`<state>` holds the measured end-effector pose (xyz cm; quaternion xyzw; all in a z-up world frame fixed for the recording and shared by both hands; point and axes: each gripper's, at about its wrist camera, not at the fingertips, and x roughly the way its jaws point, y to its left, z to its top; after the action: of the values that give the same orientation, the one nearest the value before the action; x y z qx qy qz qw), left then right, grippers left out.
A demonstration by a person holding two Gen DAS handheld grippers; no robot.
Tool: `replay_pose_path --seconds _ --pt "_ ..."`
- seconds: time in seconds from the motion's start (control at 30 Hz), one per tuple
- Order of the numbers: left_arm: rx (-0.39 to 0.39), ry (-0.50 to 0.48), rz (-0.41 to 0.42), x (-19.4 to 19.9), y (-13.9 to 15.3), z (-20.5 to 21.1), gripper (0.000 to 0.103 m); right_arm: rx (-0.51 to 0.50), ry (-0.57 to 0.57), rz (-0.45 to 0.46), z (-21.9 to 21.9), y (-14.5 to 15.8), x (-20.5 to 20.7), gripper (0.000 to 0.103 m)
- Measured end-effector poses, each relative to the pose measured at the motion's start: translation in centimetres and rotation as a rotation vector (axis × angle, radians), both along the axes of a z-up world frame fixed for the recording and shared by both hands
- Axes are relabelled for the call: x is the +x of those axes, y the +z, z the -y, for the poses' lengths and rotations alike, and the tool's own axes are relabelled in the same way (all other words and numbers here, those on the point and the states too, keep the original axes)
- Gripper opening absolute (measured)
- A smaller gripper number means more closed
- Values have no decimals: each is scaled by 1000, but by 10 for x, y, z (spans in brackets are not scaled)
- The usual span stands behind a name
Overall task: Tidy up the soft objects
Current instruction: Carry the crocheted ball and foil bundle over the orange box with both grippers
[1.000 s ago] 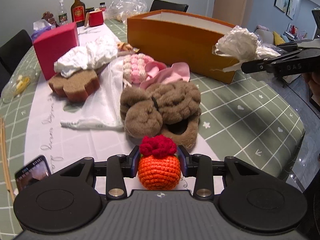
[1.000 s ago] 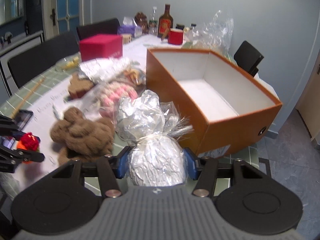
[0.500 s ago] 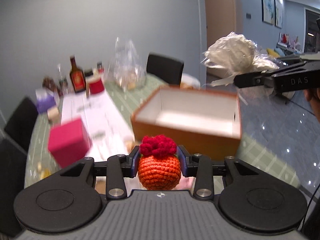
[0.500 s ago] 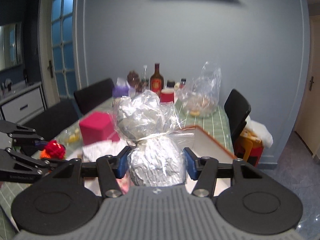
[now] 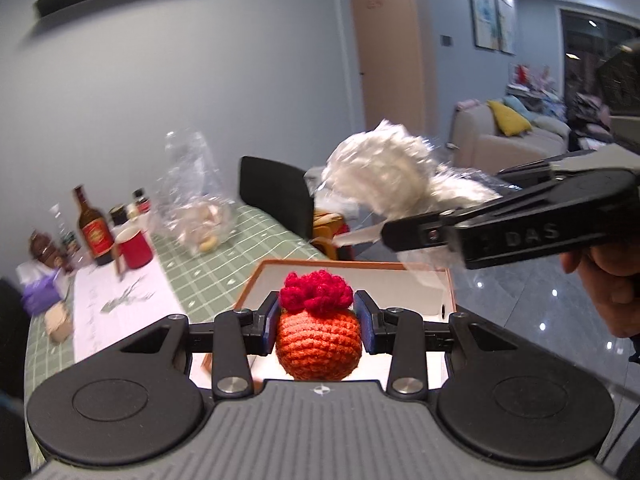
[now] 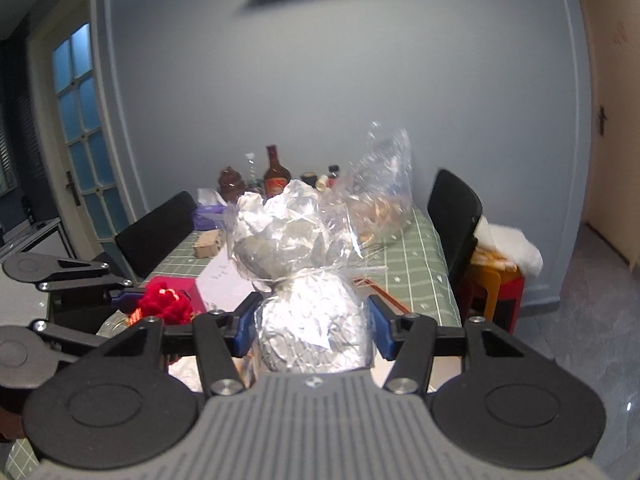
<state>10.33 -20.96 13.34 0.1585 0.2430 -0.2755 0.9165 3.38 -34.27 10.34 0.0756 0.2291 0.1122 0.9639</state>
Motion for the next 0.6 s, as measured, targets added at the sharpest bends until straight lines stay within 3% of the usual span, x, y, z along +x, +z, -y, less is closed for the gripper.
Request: replay_pose_path --seconds 0.27,0.47,0.6 --pt "49 -30 -95 41 -68 38 44 31 -68 -191 26 -68 49 56" --pt "105 -23 -177 61 -109 52 44 -3 -77 -281 25 -99 72 56" --pt "125 -30 -186 66 -126 60 44 -12 -86 -323 26 -115 83 56"
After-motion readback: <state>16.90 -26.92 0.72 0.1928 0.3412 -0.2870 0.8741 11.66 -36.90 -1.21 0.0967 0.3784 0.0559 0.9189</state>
